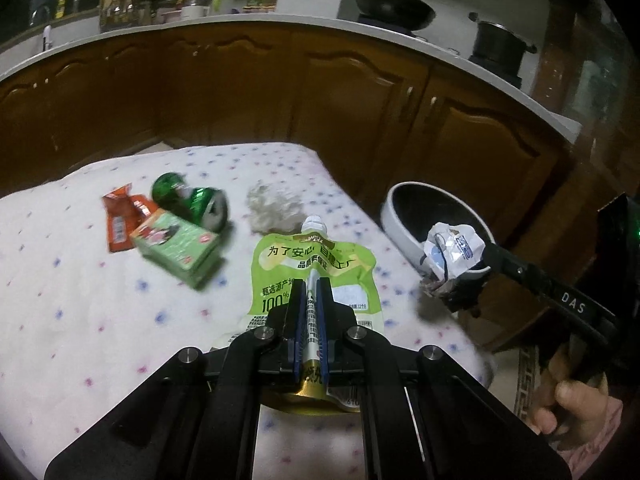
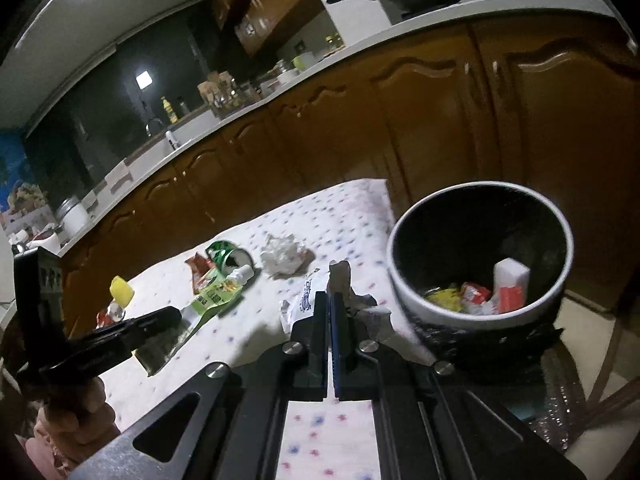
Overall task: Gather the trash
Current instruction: 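Carry pouch and foil over the bin and open both tools to drop them, then move both open tools back toward the remaining trash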
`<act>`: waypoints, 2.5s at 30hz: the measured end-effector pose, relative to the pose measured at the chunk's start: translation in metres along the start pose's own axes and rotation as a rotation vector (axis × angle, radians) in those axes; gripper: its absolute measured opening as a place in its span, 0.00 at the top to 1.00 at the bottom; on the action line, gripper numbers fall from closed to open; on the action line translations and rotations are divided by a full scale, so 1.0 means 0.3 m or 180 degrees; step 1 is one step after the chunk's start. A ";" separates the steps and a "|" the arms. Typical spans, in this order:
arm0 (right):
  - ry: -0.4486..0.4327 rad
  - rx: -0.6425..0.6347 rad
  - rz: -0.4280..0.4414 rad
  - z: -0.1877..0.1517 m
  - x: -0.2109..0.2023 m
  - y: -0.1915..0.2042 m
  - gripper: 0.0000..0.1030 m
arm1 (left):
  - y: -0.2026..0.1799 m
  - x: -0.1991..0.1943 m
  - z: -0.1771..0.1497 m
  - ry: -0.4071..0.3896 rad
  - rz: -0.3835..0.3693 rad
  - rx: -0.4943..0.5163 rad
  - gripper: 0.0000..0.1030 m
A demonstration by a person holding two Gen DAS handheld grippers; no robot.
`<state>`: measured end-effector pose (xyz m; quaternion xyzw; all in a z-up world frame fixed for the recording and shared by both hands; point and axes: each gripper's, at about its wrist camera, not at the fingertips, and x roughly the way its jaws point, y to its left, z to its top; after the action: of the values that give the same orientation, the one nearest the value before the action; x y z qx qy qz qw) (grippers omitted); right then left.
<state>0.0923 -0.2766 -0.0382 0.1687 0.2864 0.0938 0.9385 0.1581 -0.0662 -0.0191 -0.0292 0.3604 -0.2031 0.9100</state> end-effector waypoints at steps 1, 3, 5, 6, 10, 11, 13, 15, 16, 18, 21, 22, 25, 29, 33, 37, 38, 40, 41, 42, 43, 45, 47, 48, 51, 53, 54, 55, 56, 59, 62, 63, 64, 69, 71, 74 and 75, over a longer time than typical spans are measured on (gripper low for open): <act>-0.0018 0.0012 -0.0013 0.007 -0.009 -0.012 0.99 | -0.014 0.005 0.006 -0.0005 -0.0020 0.0024 0.96; -0.0060 0.0021 -0.0056 0.021 -0.026 -0.031 0.99 | -0.044 0.015 0.022 -0.0016 -0.0065 0.0073 0.96; -0.0111 0.0022 -0.0106 0.038 -0.047 -0.051 0.99 | -0.076 0.024 0.040 -0.0033 -0.0121 0.0109 0.96; -0.0133 0.0025 -0.0127 0.044 -0.055 -0.061 0.99 | -0.091 0.030 0.050 -0.0044 -0.0148 0.0133 0.96; -0.0217 0.0062 -0.0225 0.080 -0.079 -0.109 0.99 | -0.161 0.054 0.094 -0.0085 -0.0257 0.0229 0.96; -0.0239 0.0073 -0.0253 0.090 -0.084 -0.124 0.99 | -0.179 0.063 0.105 -0.0089 -0.0278 0.0259 0.96; -0.0268 0.0085 -0.0302 0.107 -0.090 -0.149 0.99 | -0.219 0.081 0.125 -0.0101 -0.0330 0.0312 0.96; -0.0292 0.0105 -0.0351 0.125 -0.094 -0.177 0.99 | -0.263 0.108 0.146 -0.0102 -0.0372 0.0373 0.96; -0.0297 0.0112 -0.0369 0.133 -0.093 -0.188 0.99 | -0.278 0.118 0.152 -0.0096 -0.0383 0.0391 0.96; -0.0303 0.0119 -0.0423 0.148 -0.087 -0.215 0.99 | -0.315 0.148 0.168 -0.0076 -0.0416 0.0445 0.96; -0.0274 0.0148 -0.0481 0.163 -0.070 -0.262 0.99 | -0.363 0.195 0.191 -0.0037 -0.0425 0.0522 0.96; -0.0261 0.0166 -0.0484 0.168 -0.064 -0.277 0.99 | -0.372 0.205 0.194 -0.0030 -0.0426 0.0541 0.96; -0.0222 0.0188 -0.0532 0.175 -0.042 -0.314 0.99 | -0.403 0.256 0.213 0.0025 -0.0422 0.0586 0.96; -0.0179 0.0231 -0.0566 0.183 -0.014 -0.354 0.99 | -0.440 0.327 0.235 0.0125 -0.0413 0.0643 0.96; -0.0130 0.0259 -0.0589 0.189 0.014 -0.381 0.99 | -0.475 0.393 0.236 0.0245 -0.0396 0.0725 0.96; -0.0059 0.0293 -0.0619 0.189 0.047 -0.417 0.99 | -0.506 0.437 0.231 0.0315 -0.0380 0.0813 0.95; -0.0038 0.0318 -0.0613 0.187 0.055 -0.427 0.99 | -0.510 0.448 0.230 0.0334 -0.0378 0.0819 0.95; -0.0007 0.0348 -0.0628 0.182 0.066 -0.445 0.99 | -0.514 0.467 0.232 0.0369 -0.0369 0.0817 0.95; 0.0004 0.0356 -0.0630 0.181 0.069 -0.449 0.99 | -0.516 0.478 0.233 0.0390 -0.0365 0.0815 0.95; 0.0008 0.0360 -0.0634 0.177 0.068 -0.450 0.99 | -0.516 0.486 0.234 0.0404 -0.0360 0.0808 0.95; 0.0010 0.0361 -0.0639 0.177 0.068 -0.452 0.99 | -0.517 0.492 0.235 0.0416 -0.0359 0.0805 0.95; 0.0023 0.0352 -0.0641 0.182 0.073 -0.455 0.99 | -0.519 0.511 0.238 0.0477 -0.0386 0.0790 0.94; 0.0050 0.0356 -0.0619 0.190 0.081 -0.458 0.98 | -0.521 0.520 0.241 0.0522 -0.0418 0.0766 0.93; 0.0054 0.0367 -0.0609 0.195 0.083 -0.462 0.93 | -0.521 0.520 0.242 0.0531 -0.0404 0.0748 0.90; 0.0072 0.0444 -0.0533 0.199 0.083 -0.471 0.88 | -0.517 0.499 0.245 0.0467 -0.0390 0.0696 0.61; 0.0039 0.0474 -0.0522 0.198 0.073 -0.469 0.70 | -0.509 0.477 0.246 0.0400 -0.0383 0.0663 0.48; 0.0014 0.0479 -0.0518 0.195 0.064 -0.466 0.54 | -0.501 0.461 0.245 0.0361 -0.0385 0.0645 0.48; -0.0002 0.0481 -0.0522 0.192 0.060 -0.463 0.50 | -0.494 0.453 0.246 0.0354 -0.0382 0.0635 0.48; -0.0030 0.0486 -0.0520 0.188 0.048 -0.458 0.50 | -0.479 0.438 0.242 0.0342 -0.0368 0.0597 0.48; -0.0082 0.0514 -0.0524 0.176 0.025 -0.445 0.44 | -0.427 0.404 0.222 0.0339 -0.0367 0.0440 0.46; -0.0129 0.0564 -0.0506 0.159 0.002 -0.424 0.25 | -0.359 0.367 0.190 0.0339 -0.0324 0.0221 0.40; -0.0136 0.0596 -0.0476 0.151 -0.007 -0.417 0.23 | -0.328 0.347 0.174 0.0333 -0.0331 0.0120 0.39; -0.0143 0.0613 -0.0444 0.146 -0.011 -0.409 0.23 | -0.305 0.327 0.157 0.0327 -0.0334 0.0065 0.40; -0.0211 0.0578 -0.0360 0.112 -0.040 -0.336 0.20 | -0.187 0.234 0.088 0.0242 -0.0193 -0.0116 0.39; -0.0226 0.0556 -0.0295 0.095 -0.045 -0.297 0.20 | -0.135 0.199 0.059 0.0222 -0.0117 -0.0200 0.39; -0.0200 0.0510 -0.0187 0.069 -0.038 -0.230 0.18 | -0.054 0.159 0.028 0.0221 -0.0029 -0.0343 0.39; -0.0181 0.0495 -0.0164 0.057 -0.035 -0.208 0.16 | -0.030 0.147 0.017 0.0215 0.0002 -0.0379 0.39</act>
<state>0.0982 -0.3417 -0.0426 0.2363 0.2703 0.0423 0.9324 0.1875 -0.0922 -0.0420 -0.0764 0.4023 -0.1819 0.8940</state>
